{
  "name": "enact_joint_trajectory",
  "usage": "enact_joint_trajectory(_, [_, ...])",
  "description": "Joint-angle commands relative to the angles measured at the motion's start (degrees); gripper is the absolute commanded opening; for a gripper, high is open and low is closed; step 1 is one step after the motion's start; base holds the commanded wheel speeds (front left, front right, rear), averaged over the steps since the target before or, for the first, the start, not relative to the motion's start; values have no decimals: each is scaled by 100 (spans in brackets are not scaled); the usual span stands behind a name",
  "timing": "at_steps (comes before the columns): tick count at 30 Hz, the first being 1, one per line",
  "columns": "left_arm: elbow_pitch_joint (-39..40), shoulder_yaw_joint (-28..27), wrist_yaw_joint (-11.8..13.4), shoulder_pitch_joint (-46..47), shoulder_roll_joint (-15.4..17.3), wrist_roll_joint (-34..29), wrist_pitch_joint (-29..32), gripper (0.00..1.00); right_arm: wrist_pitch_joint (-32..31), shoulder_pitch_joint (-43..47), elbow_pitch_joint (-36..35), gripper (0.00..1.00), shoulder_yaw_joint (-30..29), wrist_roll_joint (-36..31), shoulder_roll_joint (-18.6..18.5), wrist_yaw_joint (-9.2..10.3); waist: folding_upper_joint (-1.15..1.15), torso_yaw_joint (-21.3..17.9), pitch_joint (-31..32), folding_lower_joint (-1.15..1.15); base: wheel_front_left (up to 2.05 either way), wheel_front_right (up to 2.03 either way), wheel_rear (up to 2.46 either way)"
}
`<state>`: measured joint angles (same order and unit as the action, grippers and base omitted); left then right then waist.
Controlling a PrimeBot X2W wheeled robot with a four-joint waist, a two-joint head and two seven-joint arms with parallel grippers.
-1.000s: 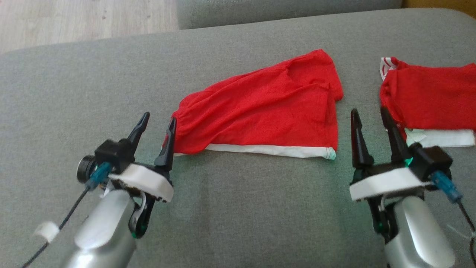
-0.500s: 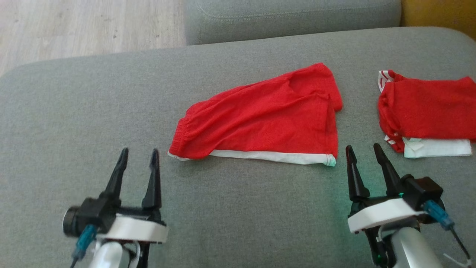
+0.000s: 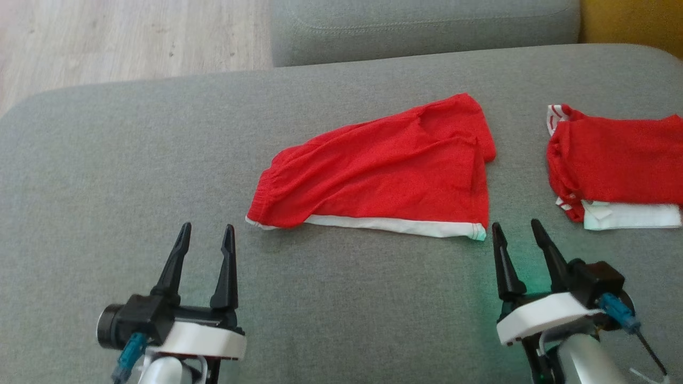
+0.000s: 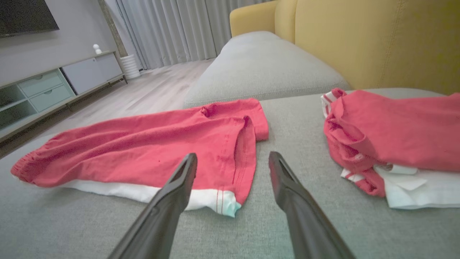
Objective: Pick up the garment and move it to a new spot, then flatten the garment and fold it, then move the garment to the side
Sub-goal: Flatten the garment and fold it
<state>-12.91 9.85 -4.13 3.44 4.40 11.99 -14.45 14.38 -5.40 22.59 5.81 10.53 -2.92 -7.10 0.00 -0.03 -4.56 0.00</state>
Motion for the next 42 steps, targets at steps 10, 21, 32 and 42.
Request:
enact_joint_trajectory(10, [-35,-191,-178,352,-111,-158,-54,100,62,-541,739,100,211,-67,4,-39,0,227,-234,0,0,0,0])
enact_joint_trajectory(21, [-122,-208,-242,437,-144,-208,-54,100,62,-920,1410,100,412,49,4,-39,0,352,-326,0,0,0,0])
enact_joint_trajectory(32, [-138,-175,-256,472,-151,-157,-54,100,62,-1251,2055,100,542,217,4,-39,0,371,-387,0,0,0,0])
enact_joint_trajectory(42, [-145,-179,-224,465,-152,-149,-55,100,62,-1337,1729,0,395,90,4,-39,0,303,-363,0,0,0,0])
